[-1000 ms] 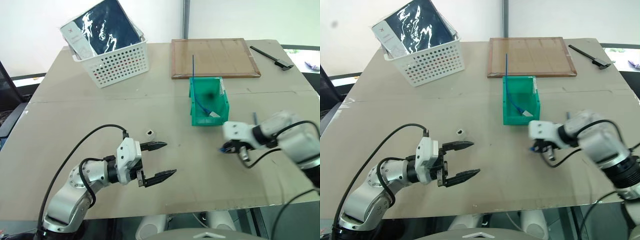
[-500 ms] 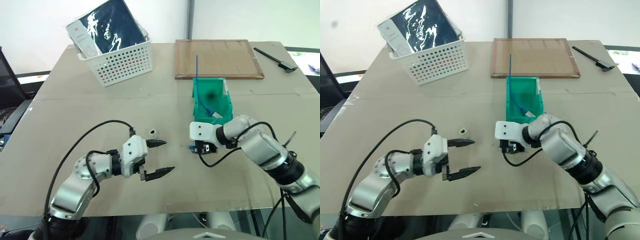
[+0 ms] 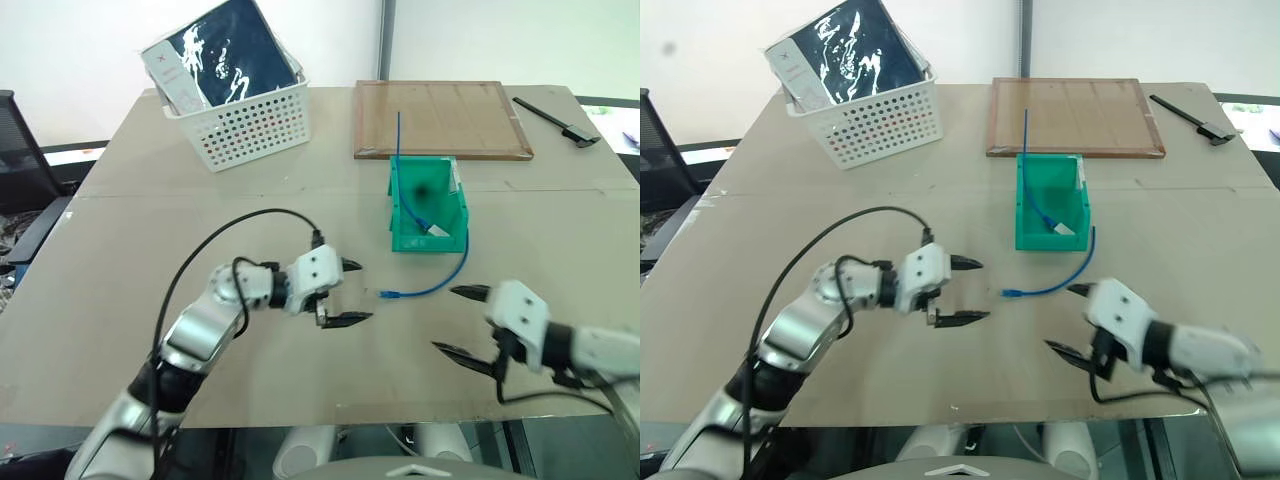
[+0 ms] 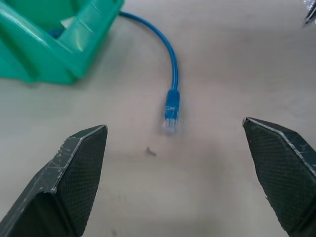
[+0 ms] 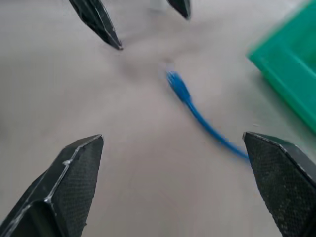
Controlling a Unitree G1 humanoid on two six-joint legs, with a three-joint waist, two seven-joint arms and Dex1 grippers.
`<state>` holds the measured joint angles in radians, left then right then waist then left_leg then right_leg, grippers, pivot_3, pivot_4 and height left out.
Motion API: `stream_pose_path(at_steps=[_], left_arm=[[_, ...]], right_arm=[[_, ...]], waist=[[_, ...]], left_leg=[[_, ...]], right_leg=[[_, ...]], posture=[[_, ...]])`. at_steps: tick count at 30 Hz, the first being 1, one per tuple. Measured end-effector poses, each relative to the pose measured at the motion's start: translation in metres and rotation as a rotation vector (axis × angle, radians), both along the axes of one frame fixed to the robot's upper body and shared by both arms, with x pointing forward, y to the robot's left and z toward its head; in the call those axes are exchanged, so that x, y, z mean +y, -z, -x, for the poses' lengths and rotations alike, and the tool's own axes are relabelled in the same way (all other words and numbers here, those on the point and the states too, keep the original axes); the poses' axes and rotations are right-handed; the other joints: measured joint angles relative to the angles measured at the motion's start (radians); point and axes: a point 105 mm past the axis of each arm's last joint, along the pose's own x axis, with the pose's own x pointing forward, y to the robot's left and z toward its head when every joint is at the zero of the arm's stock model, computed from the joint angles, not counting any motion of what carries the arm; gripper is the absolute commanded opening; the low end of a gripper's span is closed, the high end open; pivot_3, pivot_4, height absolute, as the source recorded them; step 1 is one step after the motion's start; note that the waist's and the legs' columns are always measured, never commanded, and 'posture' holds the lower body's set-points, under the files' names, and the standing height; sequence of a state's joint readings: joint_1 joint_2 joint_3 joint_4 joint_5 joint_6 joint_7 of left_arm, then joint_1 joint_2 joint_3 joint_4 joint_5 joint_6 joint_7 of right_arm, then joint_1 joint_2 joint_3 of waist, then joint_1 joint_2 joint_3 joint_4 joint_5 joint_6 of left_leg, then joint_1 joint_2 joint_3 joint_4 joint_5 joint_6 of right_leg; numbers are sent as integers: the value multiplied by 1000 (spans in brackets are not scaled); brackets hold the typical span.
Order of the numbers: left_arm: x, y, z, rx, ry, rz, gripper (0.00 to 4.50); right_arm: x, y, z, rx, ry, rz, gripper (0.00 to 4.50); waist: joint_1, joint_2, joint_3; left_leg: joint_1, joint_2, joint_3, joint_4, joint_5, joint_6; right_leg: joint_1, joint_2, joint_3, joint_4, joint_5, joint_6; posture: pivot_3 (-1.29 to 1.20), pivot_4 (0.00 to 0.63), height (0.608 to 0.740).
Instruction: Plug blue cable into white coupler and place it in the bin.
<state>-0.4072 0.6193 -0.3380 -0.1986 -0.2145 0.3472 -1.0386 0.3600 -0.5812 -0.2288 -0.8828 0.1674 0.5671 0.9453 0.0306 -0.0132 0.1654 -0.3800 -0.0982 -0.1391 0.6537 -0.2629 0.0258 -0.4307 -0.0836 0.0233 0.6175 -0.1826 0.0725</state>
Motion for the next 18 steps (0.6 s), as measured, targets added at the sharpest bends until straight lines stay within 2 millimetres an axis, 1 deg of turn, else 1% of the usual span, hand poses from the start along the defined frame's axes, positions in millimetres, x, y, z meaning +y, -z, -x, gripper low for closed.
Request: stream_pose_path(at_steps=[2, 7, 9, 10, 11, 12, 14, 18], left_arm=[[-2, 4, -4, 8, 8, -29, 4500], [-8, 17, -11, 28, 27, -90, 4500], [-14, 21, -16, 22, 37, -124, 3972], [-16, 21, -17, 19, 40, -130, 3527], [-20, 22, -19, 12, 53, -145, 3419], [-21, 23, -19, 10, 61, -155, 2888], [-22, 26, -18, 23, 81, -168, 2047], [-21, 28, -14, 32, 119, -182, 144]], right_arm=[[-4, -1, 7, -28, 44, -11, 4472], [-10, 0, 19, -62, 99, -10, 4472], [-12, 1, 21, -67, 120, -6, 4500], [-12, 0, 21, -71, 124, -6, 4500], [-13, -1, 21, -85, 140, -6, 4500], [-14, -3, 20, -93, 151, -6, 4500], [-17, -4, 21, -100, 177, -5, 4500], [-14, -4, 29, -86, 203, -19, 4500]], waist=[[-17, 0, 0], [-20, -1, -1], [-17, -1, -1], [-16, -1, -1], [-15, -1, -1], [-15, -1, -1], [-17, -1, -1], [-16, -1, -1]], left_leg=[[2, 1, 2, 0, -1, 2], [7, 3, 3, 1, -2, 4], [8, 3, 3, 1, -2, 4], [9, 3, 3, 1, -2, 4], [10, 3, 3, 1, -2, 4], [10, 3, 3, 1, -2, 4], [10, 3, 3, 1, -3, 4], [10, 3, 3, 0, -3, 4]], right_leg=[[1, 1, 3, 2, -2, 3], [4, 3, 4, 4, -3, 4], [6, 3, 4, 4, -3, 4], [7, 3, 4, 4, -3, 4], [8, 3, 4, 3, -3, 4], [8, 3, 4, 3, -3, 4], [8, 3, 4, 3, -3, 4], [8, 2, 4, 3, -3, 4]], posture=[[0, 150, 740], [0, 150, 740], [0, 150, 740], [0, 150, 740], [0, 150, 740], [0, 150, 740], [0, 150, 740], [0, 150, 740]])
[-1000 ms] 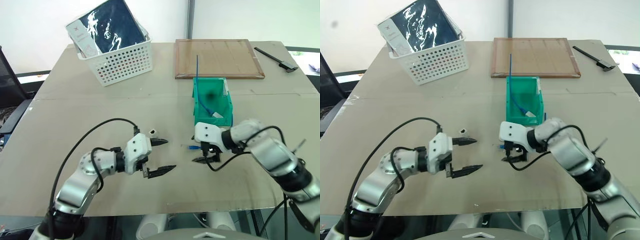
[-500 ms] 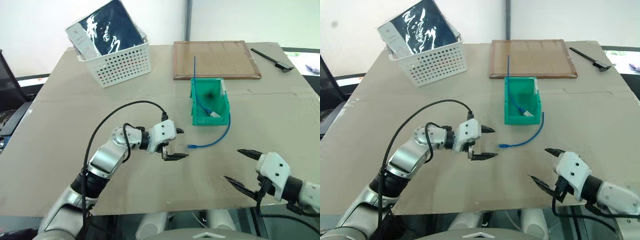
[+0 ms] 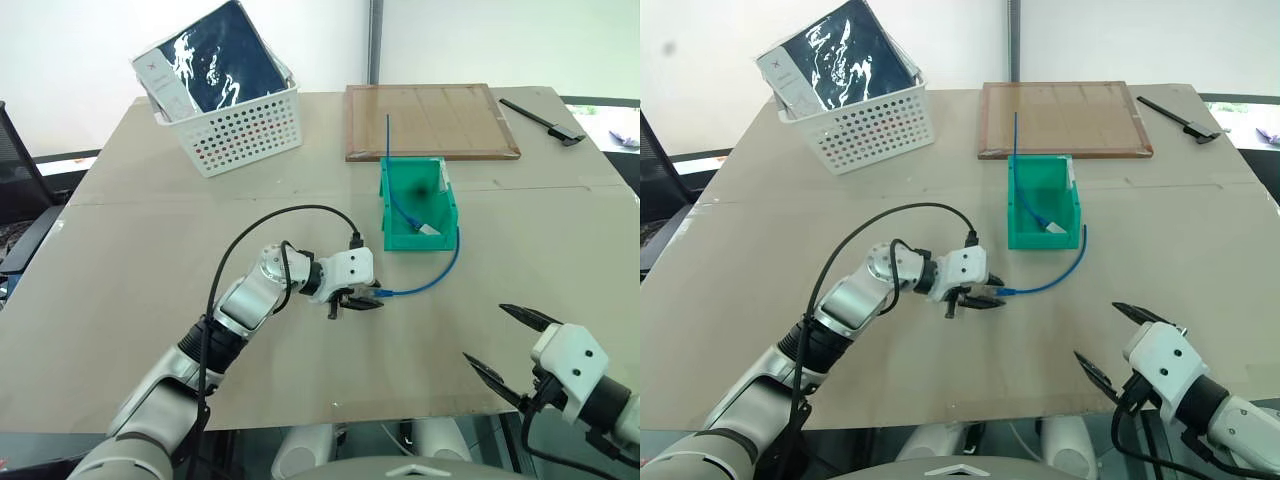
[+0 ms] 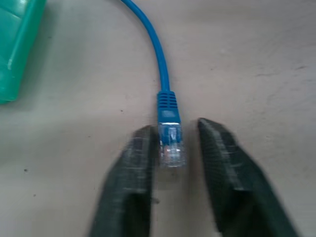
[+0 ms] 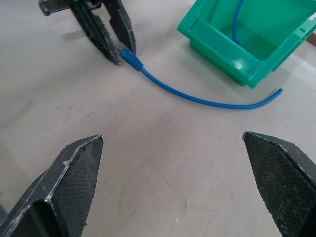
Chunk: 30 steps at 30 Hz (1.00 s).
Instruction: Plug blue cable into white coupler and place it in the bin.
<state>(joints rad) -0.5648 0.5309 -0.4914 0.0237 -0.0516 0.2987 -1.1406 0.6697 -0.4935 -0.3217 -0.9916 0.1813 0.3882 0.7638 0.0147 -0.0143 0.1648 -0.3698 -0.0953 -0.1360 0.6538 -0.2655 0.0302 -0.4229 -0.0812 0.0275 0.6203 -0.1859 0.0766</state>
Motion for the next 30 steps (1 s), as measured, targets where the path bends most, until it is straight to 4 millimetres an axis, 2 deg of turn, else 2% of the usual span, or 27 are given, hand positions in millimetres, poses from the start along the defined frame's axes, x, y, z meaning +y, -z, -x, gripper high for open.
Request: stream_pose_path(at_steps=[6, 9, 11, 12, 13, 14, 15, 16, 17, 22, 30], left_arm=[[1, 0, 4, 16, 41, -11, 57], [-7, -10, 9, 8, 87, 87, 57], [-17, -26, 12, -32, 129, 183, 57], [-20, -38, 11, -71, 144, 247, 57], [-26, -59, 10, -136, 169, 346, 57], [-27, -64, 10, -156, 179, 367, 57], [-30, -75, 10, -202, 197, 410, 57], [-32, -82, 10, -239, 211, 438, 0], [-35, -87, 9, -274, 221, 463, 0], [-44, -103, 2, -418, 206, 538, 0], [-41, -105, -1, -487, 198, 542, 0]], right_arm=[[0, 7, 6, 67, 81, -98, 4500], [4, 9, 3, 107, 155, -244, 4500], [8, 7, -1, 121, 184, -347, 4500], [11, 6, -2, 148, 224, -449, 4500], [15, 4, -6, 181, 277, -596, 4500], [17, 4, -6, 192, 280, -626, 4500], [22, 1, -8, 206, 277, -687, 4500], [25, -3, -11, 208, 276, -729, 3958], [27, -9, -16, 197, 279, -773, 3644], [43, -42, -42, 121, 255, -959, 3644], [57, -60, -71, 123, 238, -1080, 3644]], waist=[[0, 0, 0], [0, 0, 0], [0, 0, 0], [0, 0, 0], [1, 0, 0], [1, 0, 0], [0, 0, 0], [0, 0, 0], [-1, 0, 0], [-1, 0, 0], [-3, 0, 0]], left_leg=[[0, 0, 0, 0, 0, 0], [0, 1, -1, 0, 0, 0], [0, 1, 0, 0, 0, 0], [0, 1, -1, 0, 0, 0], [0, 1, -2, 0, 0, 0], [0, 1, -1, 0, 0, 0], [0, 1, -1, 0, 0, 0], [0, 0, -1, 0, 0, 0], [0, 0, 0, 0, 0, 0], [1, 0, -1, -1, 0, 0], [1, -1, -1, -1, 0, 0]], right_leg=[[0, 0, 0, 0, 0, 0], [0, 0, 0, 0, 0, 0], [0, -2, 0, 0, 0, 0], [0, -3, 0, 0, 0, 0], [0, -4, -1, 0, 0, 0], [0, -4, -1, 0, 0, 0], [0, -4, -1, -1, 0, 0], [0, -4, -1, -1, 0, 0], [0, -4, 0, -1, 0, 0], [1, 0, 0, -1, 0, -1], [1, 1, 0, -1, 2, -4]], posture=[[0, 150, 740], [0, 150, 740], [0, 150, 740], [0, 150, 740], [0, 150, 740], [0, 150, 740], [0, 150, 740], [0, 150, 740], [0, 150, 740], [0, 150, 740], [0, 150, 740]])
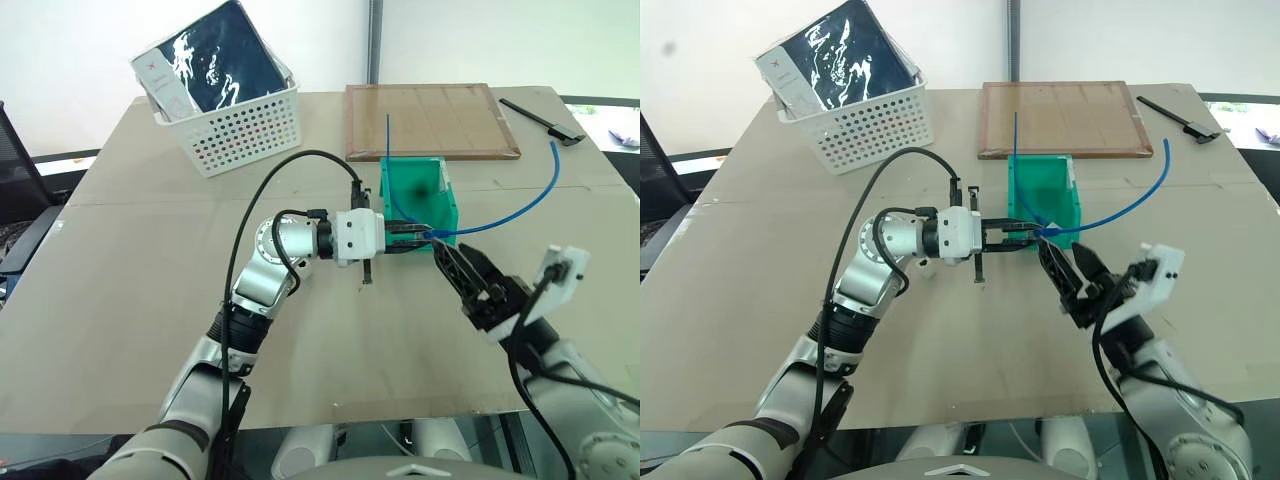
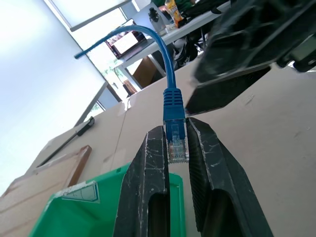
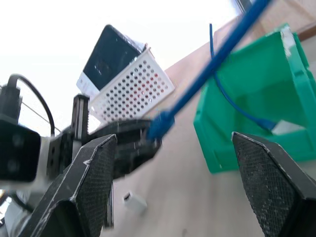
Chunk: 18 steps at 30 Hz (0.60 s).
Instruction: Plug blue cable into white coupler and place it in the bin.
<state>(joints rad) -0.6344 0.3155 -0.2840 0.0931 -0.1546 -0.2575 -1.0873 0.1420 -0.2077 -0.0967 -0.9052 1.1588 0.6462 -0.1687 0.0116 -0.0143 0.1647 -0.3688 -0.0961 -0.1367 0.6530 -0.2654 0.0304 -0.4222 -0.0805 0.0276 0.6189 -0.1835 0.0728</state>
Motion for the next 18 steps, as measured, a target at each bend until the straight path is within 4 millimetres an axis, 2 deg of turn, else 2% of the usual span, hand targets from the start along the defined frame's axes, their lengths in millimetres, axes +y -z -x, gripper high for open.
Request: stream_pose_path(at_steps=[3, 5, 7, 11, 13, 15, 18], left_arm=[[1, 0, 0, -8, -2, -1, 0], [1, 0, 0, -11, -3, -1, 0], [1, -1, 0, -18, -3, 1, 0], [1, 0, -1, -21, -8, 6, 0], [0, 3, -2, -26, -10, 14, 0], [1, 20, -2, -10, -26, 50, 0], [7, 34, 1, 1, -40, 58, 0]], right_arm=[[2, -4, -8, 0, 3, -36, 3644], [2, -4, -10, 2, 2, -45, 3063], [3, -4, -11, 6, -6, -52, 2263], [3, -6, -11, 4, -12, -63, 194], [4, -6, -11, 6, -19, -57, 194], [4, 1, -13, 36, -23, -29, 194], [8, 11, -13, 81, -45, -19, 83]], waist=[[1, 0, 0], [0, 0, 0], [0, 0, 0], [-1, 0, 0], [-1, 0, 0], [-1, 1, -1], [-5, 1, 0]], left_leg=[[0, 0, 0, 0, 0, 0], [0, 0, 0, 0, 0, 0], [0, 0, 0, 0, 0, 0], [0, 0, 0, 0, 0, 0], [1, 0, 0, 0, 0, 0], [1, 0, 0, 0, 0, 0], [1, 0, 0, -1, 0, 0]], right_leg=[[0, 0, 0, 0, 0, 0], [0, 0, 0, 0, 0, 0], [0, 0, 0, 0, 0, 0], [0, 0, 0, 0, 0, 0], [1, 0, 0, 0, 0, 0], [1, 0, 0, 0, 0, 0], [0, 0, 1, 1, 0, 0]], posture=[[0, 150, 740], [0, 150, 740], [0, 150, 740], [0, 150, 740], [0, 150, 740], [0, 150, 740], [0, 150, 740]])
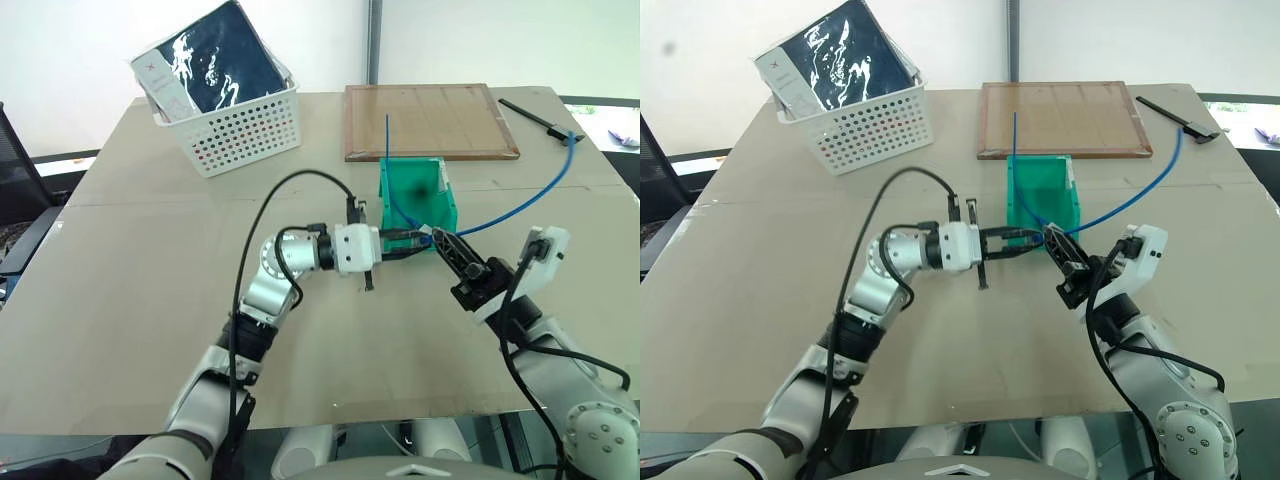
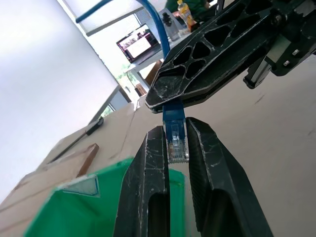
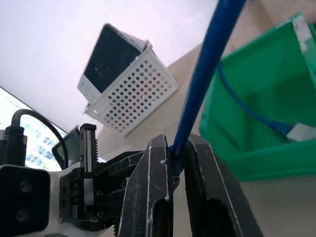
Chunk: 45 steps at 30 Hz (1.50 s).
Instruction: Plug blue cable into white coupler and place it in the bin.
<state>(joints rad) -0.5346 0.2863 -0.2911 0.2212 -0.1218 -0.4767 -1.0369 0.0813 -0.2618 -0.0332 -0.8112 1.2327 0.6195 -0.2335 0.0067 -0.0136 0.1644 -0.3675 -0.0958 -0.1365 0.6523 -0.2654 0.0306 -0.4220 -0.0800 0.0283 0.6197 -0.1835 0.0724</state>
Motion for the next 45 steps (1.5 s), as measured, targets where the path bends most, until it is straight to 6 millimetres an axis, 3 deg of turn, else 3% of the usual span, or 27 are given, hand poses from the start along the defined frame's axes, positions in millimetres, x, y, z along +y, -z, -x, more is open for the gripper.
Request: stream_pose_path(at_steps=[9, 11, 15, 19, 22, 26, 29, 36, 45], left_arm=[[7, -3, 3, -12, 5, -6, 0], [6, -5, 2, 18, 6, 1, 1043], [8, -9, 0, 134, -9, 25, 2714], [26, -15, -2, 206, -55, 18, 4473], [47, -14, 0, 326, -105, -1, 4473], [109, 3, -4, 643, -314, -73, 4473], [137, 6, -8, 723, -426, -108, 4473], [146, 18, -11, 741, -488, -118, 4473], [158, 54, -12, 718, -625, -63, 4473]], right_arm=[[4, 0, 3, 11, -42, -2, 83], [4, -1, 3, 8, -44, -10, 0], [6, -8, 5, -19, -61, -18, 0], [3, -11, 5, -29, -63, -20, 0], [-2, -13, 4, -39, -61, -3, 0], [-19, -13, 1, -55, -54, 76, 0], [-26, -14, -1, -65, -76, 111, 0], [-27, -12, 0, -71, -123, 132, 0], [-27, -10, 0, -72, -114, 144, 0]], waist=[[4, 0, 0], [4, 0, 0], [-2, 0, 0], [-13, 0, 0], [-22, 0, 0], [-26, 1, 1], [-15, 1, 1], [-15, 0, 2], [-7, 0, 2]], left_leg=[[0, 0, 0, 0, 0, 0], [0, 0, 0, 0, 0, 0], [0, 0, 0, 0, 0, 0], [0, 0, 0, 0, 0, 0], [1, 0, 0, 0, 0, 1], [2, 2, 0, -2, 0, 1], [2, 1, -1, -1, 0, 1], [1, 2, 0, -2, 0, 0], [0, 2, 1, -3, 0, 0]], right_leg=[[1, 0, 0, 0, 0, 0], [1, 0, 0, 0, 0, 0], [1, 0, 0, 0, 0, 0], [1, 0, 0, 0, 0, 0], [1, 0, 0, 0, -2, 3], [0, 2, 0, 1, -3, 4], [2, 2, -1, 0, -3, 4], [1, 0, 0, -2, -1, 1], [0, 0, 0, -3, 0, 0]], posture=[[0, 150, 740], [0, 150, 740], [0, 150, 740], [0, 150, 740], [0, 150, 740], [0, 150, 740], [0, 150, 740], [0, 150, 740], [0, 150, 740]])
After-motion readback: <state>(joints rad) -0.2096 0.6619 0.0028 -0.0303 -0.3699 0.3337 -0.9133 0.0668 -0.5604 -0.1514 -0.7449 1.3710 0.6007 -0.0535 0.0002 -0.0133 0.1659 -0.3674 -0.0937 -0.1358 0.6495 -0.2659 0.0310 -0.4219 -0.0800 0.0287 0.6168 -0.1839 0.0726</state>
